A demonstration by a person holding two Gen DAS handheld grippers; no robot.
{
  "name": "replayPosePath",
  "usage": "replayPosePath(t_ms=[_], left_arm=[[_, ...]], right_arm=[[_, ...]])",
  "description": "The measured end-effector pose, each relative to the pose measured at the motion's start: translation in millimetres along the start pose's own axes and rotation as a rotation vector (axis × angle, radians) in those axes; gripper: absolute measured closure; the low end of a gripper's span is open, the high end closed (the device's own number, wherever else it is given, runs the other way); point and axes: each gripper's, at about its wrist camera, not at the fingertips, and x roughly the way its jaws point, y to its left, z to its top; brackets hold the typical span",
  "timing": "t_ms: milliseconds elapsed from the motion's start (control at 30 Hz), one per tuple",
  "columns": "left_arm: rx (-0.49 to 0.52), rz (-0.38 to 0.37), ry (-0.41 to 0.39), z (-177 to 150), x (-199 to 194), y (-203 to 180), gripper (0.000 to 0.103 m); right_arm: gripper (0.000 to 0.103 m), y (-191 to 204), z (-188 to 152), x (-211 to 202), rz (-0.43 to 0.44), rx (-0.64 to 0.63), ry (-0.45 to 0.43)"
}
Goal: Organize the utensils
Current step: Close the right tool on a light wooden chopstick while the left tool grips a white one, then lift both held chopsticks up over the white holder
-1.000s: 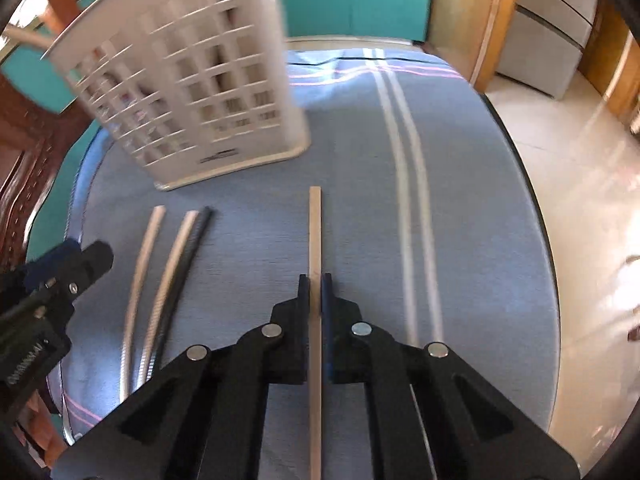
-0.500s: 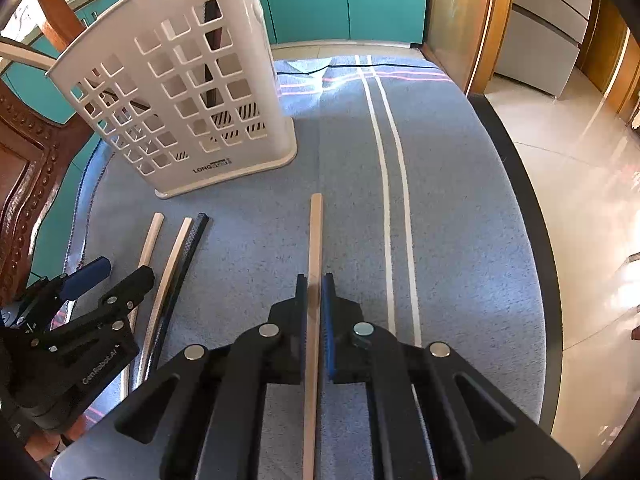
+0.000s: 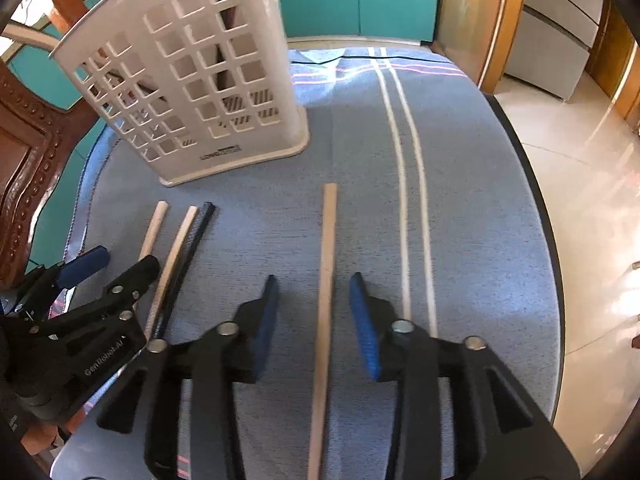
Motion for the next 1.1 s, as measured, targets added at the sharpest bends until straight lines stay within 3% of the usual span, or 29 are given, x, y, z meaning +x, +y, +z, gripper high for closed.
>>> replayPosePath(t_ms=[233,467,567,633,700,800,900,967,1100], left_arm=[[0.005,-0.026,0.006,-1.2,-0.1,3.6,0.038],[0.006,-0.028,0.004,-2.8,3.3,6.0,0.036],[0.002,-0.024,0.001,-3.0,3.8,5.9,0.035],[0.0,-0.024,-0.003,-3.0,3.8,4.6,0.035],[-0.004,-0.025,-0.005,-2.5,4.7,4.5,0.035],[-0.003,-0.054,-0.01,-0.4,4.5,2.2,0.051],[0.014,-0.068,-0.021,0.7,2.7,-3.4,0.075],[0.014,-0.081,-0.025,1.8,2.3,-5.0,0.096],[0.004,-0.109,-0.057,3.1,-5.1,-6.1,0.096]], right_arm=[[0.057,13.2,0.5,2.4,-0.067,-0.036,-0.014],[0.065,15.7,-0.8,2.7,-0.092,-0.05,-0.019],[0.071,13.4,-1.9,1.4,-0.096,-0.052,-0.022],[0.086,7.7,-0.6,2.5,-0.096,-0.049,-0.025],[0.094,3.7,0.2,2.4,-0.081,-0.04,-0.021],[0.096,-1.3,0.2,1.8,-0.068,-0.028,-0.019],[0.097,-3.8,1.5,1.5,-0.053,-0.023,-0.023],[0.097,-5.2,2.0,-0.5,-0.047,-0.021,-0.031],[0.097,-9.6,4.9,-8.4,-0.046,-0.012,-0.066]])
